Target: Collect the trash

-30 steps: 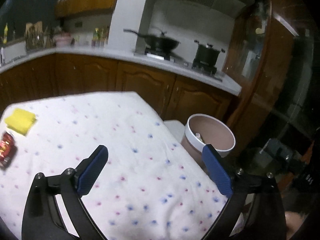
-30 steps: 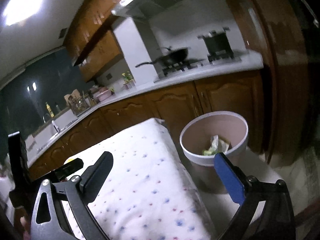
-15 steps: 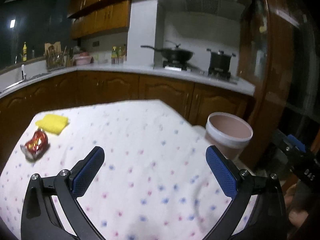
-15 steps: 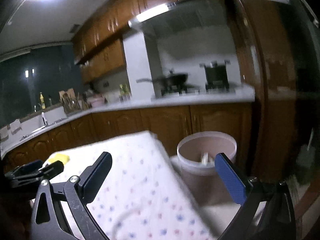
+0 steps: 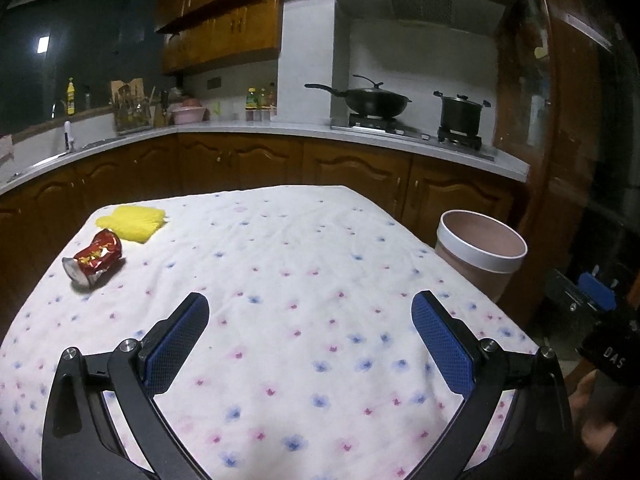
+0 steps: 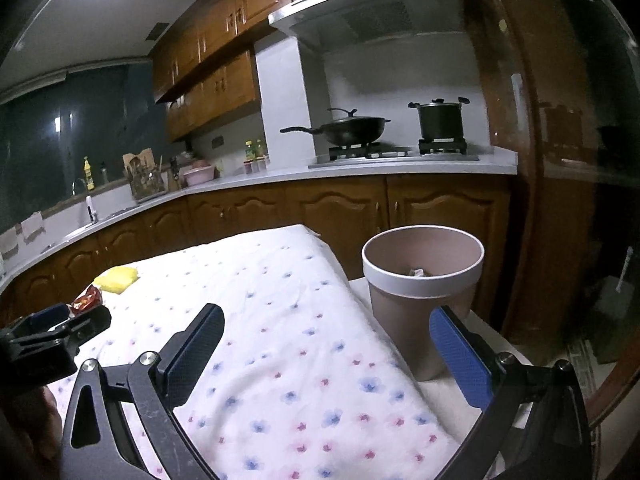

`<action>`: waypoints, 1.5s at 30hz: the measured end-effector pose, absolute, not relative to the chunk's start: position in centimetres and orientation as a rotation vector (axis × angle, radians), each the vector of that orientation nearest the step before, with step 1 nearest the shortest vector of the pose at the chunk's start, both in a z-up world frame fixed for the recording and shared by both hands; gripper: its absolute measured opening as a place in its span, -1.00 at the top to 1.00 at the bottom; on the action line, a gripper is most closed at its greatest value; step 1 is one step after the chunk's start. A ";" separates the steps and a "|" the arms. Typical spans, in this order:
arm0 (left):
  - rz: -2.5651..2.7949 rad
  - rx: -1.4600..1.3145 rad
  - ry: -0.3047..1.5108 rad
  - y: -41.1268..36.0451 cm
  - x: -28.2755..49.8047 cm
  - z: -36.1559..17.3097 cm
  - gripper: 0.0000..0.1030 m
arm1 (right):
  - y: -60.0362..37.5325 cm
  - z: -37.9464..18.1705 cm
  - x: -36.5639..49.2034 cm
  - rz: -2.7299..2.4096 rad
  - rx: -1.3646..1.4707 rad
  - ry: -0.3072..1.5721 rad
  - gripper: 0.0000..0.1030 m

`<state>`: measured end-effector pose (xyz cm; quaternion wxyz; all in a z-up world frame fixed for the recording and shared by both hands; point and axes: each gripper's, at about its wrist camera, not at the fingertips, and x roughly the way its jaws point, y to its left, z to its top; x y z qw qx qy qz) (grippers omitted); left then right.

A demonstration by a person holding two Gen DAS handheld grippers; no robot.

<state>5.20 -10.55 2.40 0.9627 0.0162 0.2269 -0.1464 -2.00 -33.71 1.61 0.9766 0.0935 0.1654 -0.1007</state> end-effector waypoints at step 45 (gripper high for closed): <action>-0.245 0.065 0.399 -9.2 2.5 2.6 -1.00 | -32.2 1.3 -2.8 -0.164 0.152 0.296 -1.00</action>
